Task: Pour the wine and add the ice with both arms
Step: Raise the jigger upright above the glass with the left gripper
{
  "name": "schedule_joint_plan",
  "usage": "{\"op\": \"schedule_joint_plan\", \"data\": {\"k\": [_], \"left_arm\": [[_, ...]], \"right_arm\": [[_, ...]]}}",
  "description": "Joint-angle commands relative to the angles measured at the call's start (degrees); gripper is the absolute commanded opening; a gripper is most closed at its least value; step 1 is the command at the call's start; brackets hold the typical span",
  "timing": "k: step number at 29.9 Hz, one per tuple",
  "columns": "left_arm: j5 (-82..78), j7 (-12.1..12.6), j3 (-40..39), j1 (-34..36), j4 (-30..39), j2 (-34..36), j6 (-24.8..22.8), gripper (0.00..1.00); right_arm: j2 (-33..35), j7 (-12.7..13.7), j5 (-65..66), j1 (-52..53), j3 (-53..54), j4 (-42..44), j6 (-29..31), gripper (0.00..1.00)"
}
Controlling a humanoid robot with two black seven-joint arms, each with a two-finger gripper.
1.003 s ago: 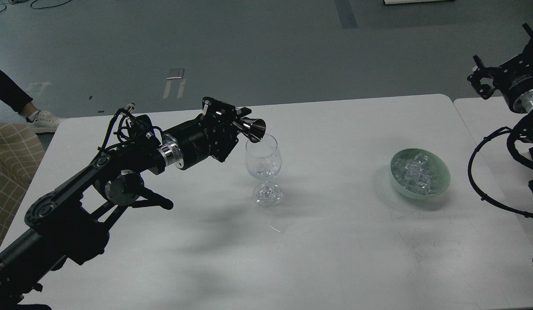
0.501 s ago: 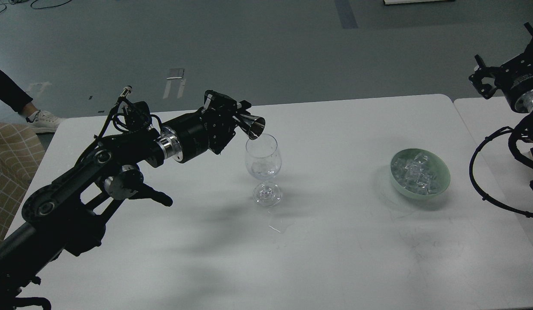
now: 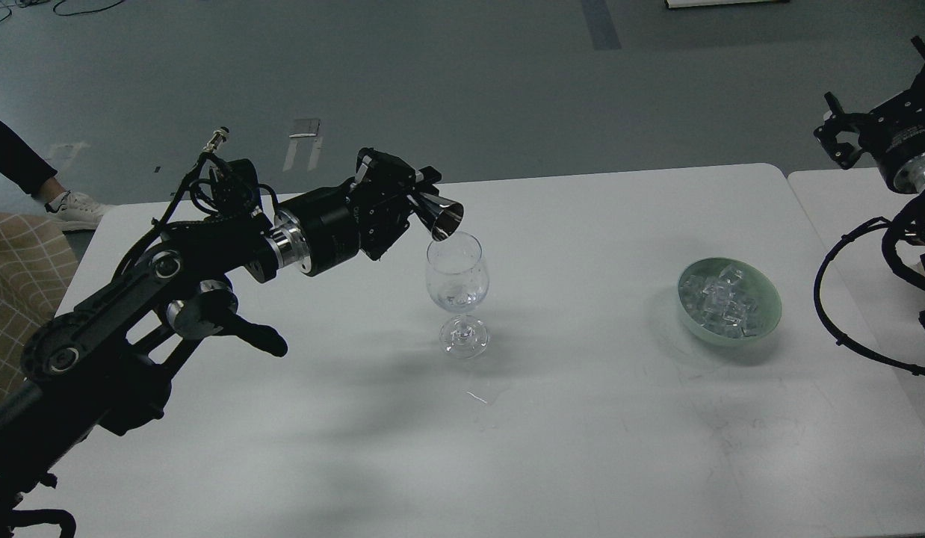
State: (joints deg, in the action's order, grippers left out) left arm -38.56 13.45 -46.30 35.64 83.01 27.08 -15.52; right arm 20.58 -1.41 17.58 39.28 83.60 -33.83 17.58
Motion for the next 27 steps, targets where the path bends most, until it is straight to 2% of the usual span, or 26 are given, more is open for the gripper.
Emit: {"op": "schedule_joint_plan", "data": {"k": [1, 20, 27], "left_arm": [[-2.7, 0.0, 0.0, 0.0, 0.4, 0.2, -0.3, 0.00], [-10.0, 0.0, 0.0, 1.9, 1.4, 0.7, -0.3, 0.00], [-10.3, 1.1, 0.1, 1.9, 2.7, 0.6, -0.2, 0.00]], "right_arm": [[0.0, 0.0, 0.0, 0.0, 0.1, 0.0, 0.0, 1.00], [0.0, 0.0, 0.0, 0.1, 0.3, 0.0, 0.0, 1.00], [-0.1, -0.1, 0.0, 0.2, 0.3, 0.0, 0.0, 1.00]]}}
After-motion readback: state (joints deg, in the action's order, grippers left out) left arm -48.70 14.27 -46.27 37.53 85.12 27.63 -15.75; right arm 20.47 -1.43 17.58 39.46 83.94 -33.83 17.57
